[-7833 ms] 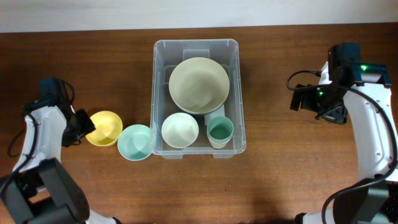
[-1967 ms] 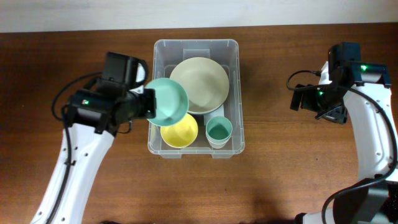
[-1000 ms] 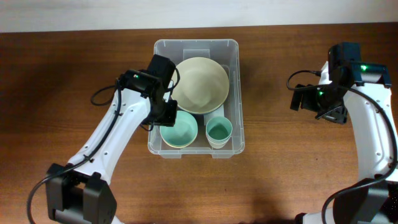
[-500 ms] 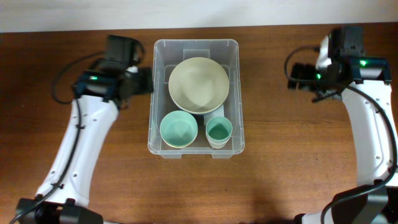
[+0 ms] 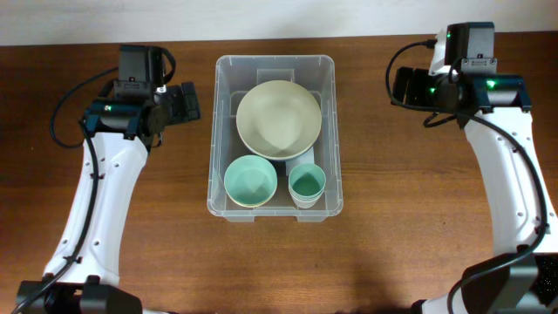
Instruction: Pack container
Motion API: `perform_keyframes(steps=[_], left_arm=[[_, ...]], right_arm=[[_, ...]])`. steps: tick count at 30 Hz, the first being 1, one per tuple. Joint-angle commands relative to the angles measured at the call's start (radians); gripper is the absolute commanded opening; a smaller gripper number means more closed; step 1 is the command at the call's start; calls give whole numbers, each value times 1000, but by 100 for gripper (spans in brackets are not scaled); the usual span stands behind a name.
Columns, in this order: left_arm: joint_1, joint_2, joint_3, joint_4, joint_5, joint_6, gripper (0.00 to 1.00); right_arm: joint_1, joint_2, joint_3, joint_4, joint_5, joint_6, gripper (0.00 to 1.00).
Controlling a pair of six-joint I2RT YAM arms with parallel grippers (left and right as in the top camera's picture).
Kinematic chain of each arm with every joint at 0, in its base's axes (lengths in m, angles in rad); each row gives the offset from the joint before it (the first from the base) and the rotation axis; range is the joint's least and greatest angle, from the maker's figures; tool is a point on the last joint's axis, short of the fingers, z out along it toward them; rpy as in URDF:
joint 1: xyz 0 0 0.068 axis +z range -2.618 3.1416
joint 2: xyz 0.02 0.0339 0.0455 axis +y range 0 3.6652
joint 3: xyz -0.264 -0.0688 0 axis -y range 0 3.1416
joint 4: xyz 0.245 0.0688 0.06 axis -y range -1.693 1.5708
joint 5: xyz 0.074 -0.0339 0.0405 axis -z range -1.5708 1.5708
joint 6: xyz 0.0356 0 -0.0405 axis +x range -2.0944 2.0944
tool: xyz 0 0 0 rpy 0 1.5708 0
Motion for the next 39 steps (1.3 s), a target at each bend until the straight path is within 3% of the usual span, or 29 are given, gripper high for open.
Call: perform_keyframes(steps=[1, 8, 13, 24, 29, 39], left_arm=[[8, -7, 8, 1, -6, 17, 99], [8, -71, 0, -105, 13, 18, 100], [8, -209, -66, -132, 13, 40, 100], [8, -750, -512, 10, 21, 32, 100], [8, -991, -662, 20, 17, 5, 100], [8, -1092, -695, 4, 25, 5, 100]], right_arm=[[-1, -7, 13, -21, 26, -4, 99], [-1, -108, 9, -93, 64, 8, 99], [-1, -236, -68, -107, 74, 25, 99], [-1, -726, -605, 51, 77, 68, 99], [-1, -922, -763, 68, 80, 68, 99], [-1, -987, -811, 38, 79, 68, 99]])
